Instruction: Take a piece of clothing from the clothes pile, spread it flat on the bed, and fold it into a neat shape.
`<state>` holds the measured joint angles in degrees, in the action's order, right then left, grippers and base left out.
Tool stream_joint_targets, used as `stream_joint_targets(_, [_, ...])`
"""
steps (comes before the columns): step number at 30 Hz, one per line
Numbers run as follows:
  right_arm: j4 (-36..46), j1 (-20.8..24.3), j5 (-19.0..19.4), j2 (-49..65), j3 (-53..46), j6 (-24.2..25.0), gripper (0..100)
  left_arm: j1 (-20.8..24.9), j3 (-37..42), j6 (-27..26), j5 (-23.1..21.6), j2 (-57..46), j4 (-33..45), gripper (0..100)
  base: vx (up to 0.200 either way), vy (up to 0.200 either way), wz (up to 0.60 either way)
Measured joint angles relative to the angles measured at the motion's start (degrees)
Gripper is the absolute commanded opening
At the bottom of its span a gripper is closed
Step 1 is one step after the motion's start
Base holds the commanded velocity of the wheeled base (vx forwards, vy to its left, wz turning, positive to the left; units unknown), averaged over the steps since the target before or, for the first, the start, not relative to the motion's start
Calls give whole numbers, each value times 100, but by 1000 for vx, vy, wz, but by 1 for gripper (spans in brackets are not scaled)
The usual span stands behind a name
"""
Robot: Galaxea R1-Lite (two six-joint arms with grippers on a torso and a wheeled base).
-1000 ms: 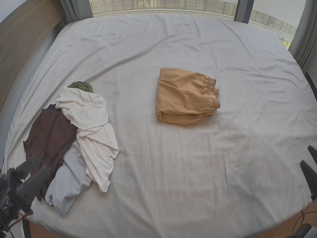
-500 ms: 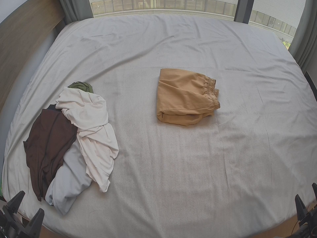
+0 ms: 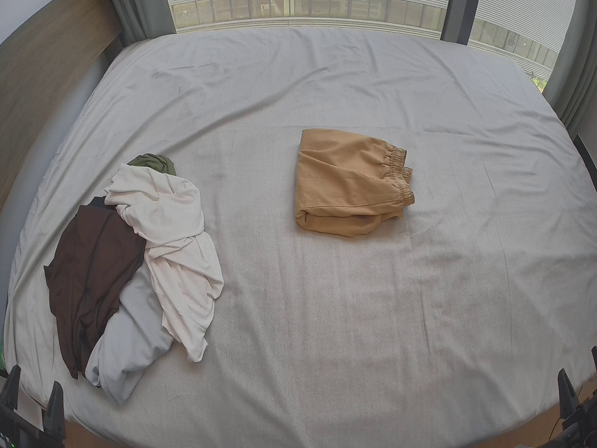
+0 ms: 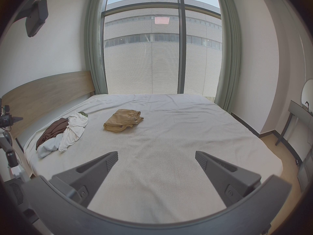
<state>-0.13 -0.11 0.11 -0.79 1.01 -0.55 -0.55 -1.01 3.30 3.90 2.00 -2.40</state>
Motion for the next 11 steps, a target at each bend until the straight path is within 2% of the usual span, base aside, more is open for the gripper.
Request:
stream_joint_targets(2, [6,0,10,9,0,-2,100,2,0,-104,4,-33,77,100,0,0,0])
stream_joint_targets(4, [6,-7,16,16,0,-2,100,26,2,-304,-301,-71,174,100,0,0,0])
stream_joint_targets(7, [6,-7,22,20,0,-2,100,45,2,-351,-480,-95,211,100,0,0,0])
stream_joint_targets(11, [11,-7,27,20,0,-2,100,57,2,-363,-433,-110,256,100,0,0,0])
